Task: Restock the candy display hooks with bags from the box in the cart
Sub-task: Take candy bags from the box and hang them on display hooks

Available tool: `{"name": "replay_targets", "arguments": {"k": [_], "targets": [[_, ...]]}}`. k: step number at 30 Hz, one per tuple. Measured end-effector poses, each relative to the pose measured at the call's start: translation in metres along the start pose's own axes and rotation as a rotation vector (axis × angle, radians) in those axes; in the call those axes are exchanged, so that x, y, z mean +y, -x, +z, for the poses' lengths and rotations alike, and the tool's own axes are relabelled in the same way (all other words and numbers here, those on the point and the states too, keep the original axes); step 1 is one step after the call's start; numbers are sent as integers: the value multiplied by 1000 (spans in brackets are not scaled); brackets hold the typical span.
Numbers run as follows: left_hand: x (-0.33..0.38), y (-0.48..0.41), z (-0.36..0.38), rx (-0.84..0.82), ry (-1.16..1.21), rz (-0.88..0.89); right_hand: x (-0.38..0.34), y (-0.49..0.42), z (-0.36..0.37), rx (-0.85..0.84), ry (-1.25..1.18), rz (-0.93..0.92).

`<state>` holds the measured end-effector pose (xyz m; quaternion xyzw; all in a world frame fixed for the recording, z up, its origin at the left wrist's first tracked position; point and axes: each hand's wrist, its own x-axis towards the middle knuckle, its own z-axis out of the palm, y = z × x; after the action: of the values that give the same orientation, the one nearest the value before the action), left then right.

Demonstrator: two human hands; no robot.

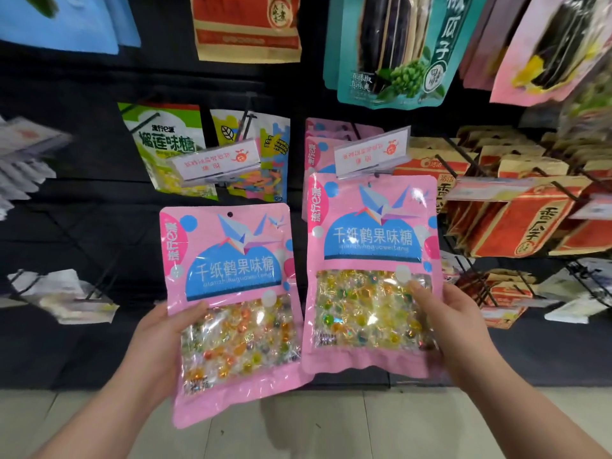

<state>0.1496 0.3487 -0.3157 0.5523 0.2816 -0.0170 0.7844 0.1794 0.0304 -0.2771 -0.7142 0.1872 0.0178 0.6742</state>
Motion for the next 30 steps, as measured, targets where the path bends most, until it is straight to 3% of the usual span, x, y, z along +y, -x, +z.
{"name": "replay_targets", "arguments": {"k": [14,30], "targets": [[4,-5,-3,-11,-40,-12,-7,-20,13,29,47,-8],[-3,-12,22,-20,-56,7,-6,-135,51,114,259,-106]]}}
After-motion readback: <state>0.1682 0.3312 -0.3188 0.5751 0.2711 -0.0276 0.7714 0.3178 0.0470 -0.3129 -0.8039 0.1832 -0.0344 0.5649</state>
